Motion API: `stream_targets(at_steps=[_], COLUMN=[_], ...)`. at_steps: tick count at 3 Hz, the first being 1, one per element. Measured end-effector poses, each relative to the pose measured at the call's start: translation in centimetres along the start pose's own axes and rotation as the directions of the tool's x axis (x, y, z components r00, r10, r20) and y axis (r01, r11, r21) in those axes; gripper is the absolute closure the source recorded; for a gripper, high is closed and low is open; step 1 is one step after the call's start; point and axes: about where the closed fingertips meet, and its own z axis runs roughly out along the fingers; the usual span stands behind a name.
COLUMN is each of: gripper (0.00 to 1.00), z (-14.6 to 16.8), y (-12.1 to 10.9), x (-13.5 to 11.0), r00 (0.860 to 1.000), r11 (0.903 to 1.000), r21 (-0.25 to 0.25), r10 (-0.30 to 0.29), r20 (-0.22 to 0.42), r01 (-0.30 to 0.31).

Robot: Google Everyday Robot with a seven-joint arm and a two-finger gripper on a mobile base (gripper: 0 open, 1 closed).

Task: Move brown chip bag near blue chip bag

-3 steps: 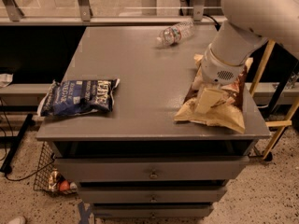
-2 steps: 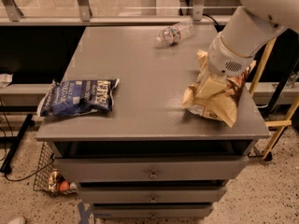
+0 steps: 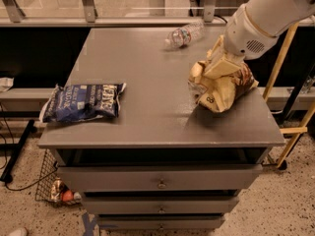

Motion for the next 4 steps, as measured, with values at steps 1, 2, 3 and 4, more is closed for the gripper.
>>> stream_targets(at_steps=[1, 2, 3, 4], gripper=[1.0, 1.0, 1.0, 1.0], z=[1.4, 3.1, 4.6, 4.7], y=[0.1, -0.3, -0.4, 0.0], x=[-3.0, -8.5, -13.4, -16.9], r00=[0.996, 0.966, 0.919, 0.874], r11=[0.9961, 0.9678, 0.9261, 0.8867], r21=[-0.012, -0.032, -0.038, -0.025], r10=[-0.087, -0.247, -0.367, -0.45], r20=[0.029, 0.079, 0.141, 0.182], r01=[0.088, 0.25, 0.375, 0.462])
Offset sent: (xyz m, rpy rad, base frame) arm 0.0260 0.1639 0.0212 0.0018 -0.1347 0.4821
